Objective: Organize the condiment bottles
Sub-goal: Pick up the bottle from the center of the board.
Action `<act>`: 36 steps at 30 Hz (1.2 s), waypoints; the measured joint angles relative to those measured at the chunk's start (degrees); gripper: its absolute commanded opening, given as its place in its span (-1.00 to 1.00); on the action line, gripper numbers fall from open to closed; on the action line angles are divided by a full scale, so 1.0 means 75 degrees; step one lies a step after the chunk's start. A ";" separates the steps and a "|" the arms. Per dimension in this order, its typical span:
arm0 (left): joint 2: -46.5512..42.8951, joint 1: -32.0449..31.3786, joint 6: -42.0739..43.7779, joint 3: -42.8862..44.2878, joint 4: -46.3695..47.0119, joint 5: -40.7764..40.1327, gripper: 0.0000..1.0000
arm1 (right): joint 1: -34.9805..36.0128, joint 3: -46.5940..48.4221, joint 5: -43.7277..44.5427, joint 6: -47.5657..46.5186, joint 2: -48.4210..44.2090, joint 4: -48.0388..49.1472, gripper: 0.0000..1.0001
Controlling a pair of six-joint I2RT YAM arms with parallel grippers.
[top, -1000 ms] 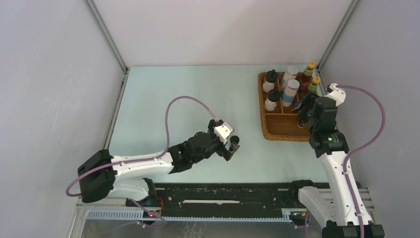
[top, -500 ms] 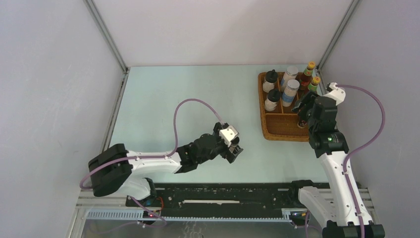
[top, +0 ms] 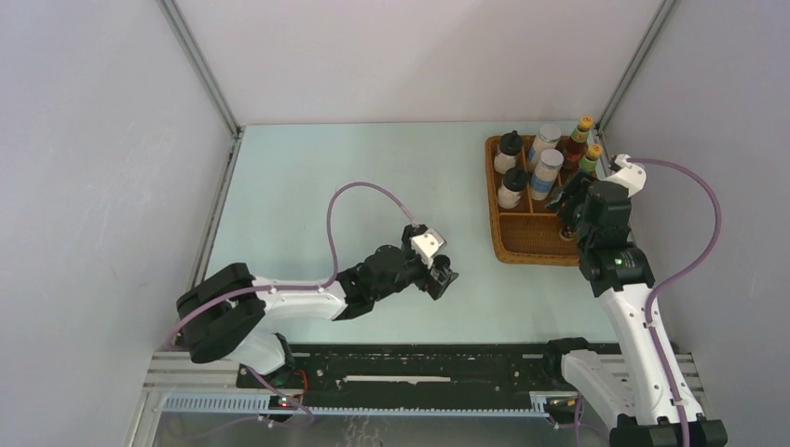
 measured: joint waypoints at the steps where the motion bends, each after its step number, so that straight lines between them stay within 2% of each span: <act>1: 0.0020 0.0000 -0.0003 -0.0009 0.0026 0.0012 1.00 | 0.0012 0.0000 0.0006 -0.0003 0.0000 0.0000 0.44; 19: 0.0647 0.0181 -0.0204 -0.0023 0.0309 0.0189 0.99 | 0.0146 0.0000 0.0216 -0.0038 0.0052 0.0105 0.44; 36: 0.1005 0.0277 -0.0265 -0.0023 0.0405 0.0178 0.73 | 0.0289 0.0000 0.0294 -0.0064 0.0178 0.0169 0.44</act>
